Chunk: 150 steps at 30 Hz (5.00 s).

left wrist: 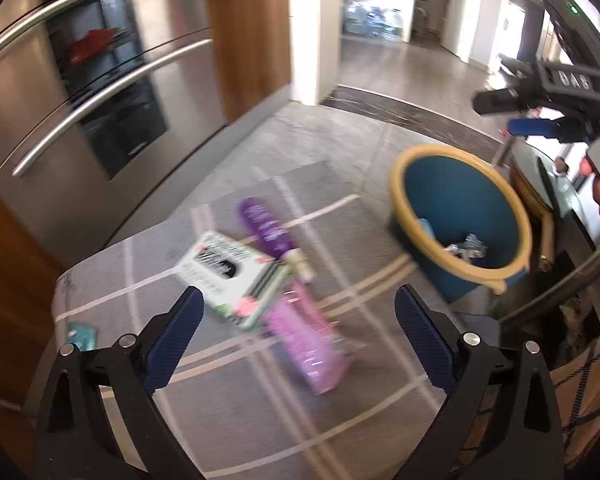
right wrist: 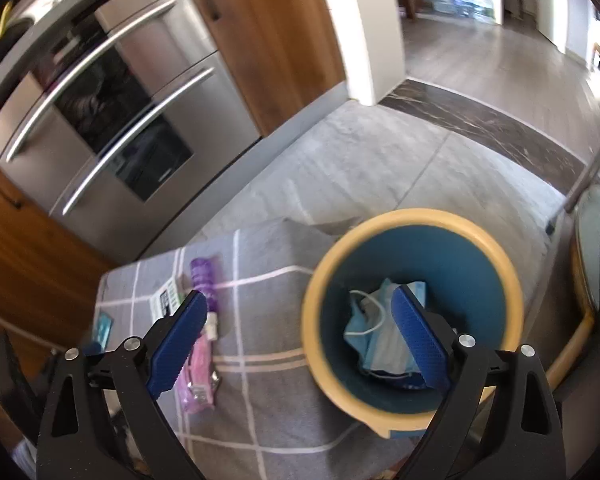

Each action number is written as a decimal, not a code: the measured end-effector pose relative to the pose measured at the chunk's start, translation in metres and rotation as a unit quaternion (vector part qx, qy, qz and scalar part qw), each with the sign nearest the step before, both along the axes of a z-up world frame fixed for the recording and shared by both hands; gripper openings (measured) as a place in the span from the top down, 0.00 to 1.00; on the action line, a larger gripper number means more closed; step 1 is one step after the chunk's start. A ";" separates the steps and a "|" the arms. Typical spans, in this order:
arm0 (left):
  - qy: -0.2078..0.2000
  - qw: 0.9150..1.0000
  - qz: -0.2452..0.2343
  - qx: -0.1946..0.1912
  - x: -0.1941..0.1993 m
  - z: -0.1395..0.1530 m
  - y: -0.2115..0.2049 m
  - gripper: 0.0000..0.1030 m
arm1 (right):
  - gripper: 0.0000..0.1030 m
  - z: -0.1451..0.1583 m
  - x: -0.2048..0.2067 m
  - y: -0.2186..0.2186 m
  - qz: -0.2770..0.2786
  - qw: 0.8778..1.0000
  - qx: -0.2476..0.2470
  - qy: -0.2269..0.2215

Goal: Collect trash
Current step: 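Lower the right tool to the COLTALIN box while the left tool approaches the teal blister, then grasp and lift the COLTALIN box with the right tool while the left tool lifts the blister, then carry both items over the teal bin and open both tools to drop them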

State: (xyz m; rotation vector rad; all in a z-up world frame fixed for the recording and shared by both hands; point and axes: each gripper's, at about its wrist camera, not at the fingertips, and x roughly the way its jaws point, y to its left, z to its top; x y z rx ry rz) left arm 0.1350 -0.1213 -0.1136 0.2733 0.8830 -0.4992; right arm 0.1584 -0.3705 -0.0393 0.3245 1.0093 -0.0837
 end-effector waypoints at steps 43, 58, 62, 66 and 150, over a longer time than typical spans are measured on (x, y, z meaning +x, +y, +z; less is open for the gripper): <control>0.069 0.939 0.336 0.001 0.068 -0.076 0.264 0.08 | 0.10 -0.130 0.090 0.241 0.323 0.937 -0.094 0.093; 0.096 0.944 0.317 0.004 0.078 -0.097 0.264 0.10 | 0.31 -0.158 0.098 0.250 0.343 0.923 -0.110 0.134; 0.095 0.950 0.298 0.012 0.090 -0.107 0.256 0.10 | 0.31 -0.150 0.094 0.252 0.348 0.923 -0.106 0.122; 0.081 0.961 0.260 0.055 0.103 -0.116 0.242 0.12 | 0.31 -0.142 0.093 0.246 0.348 0.927 -0.083 0.116; 0.033 0.982 -0.184 0.006 -0.014 -0.053 -0.198 0.32 | 0.30 -0.090 -0.033 -0.138 -0.150 0.976 0.044 0.155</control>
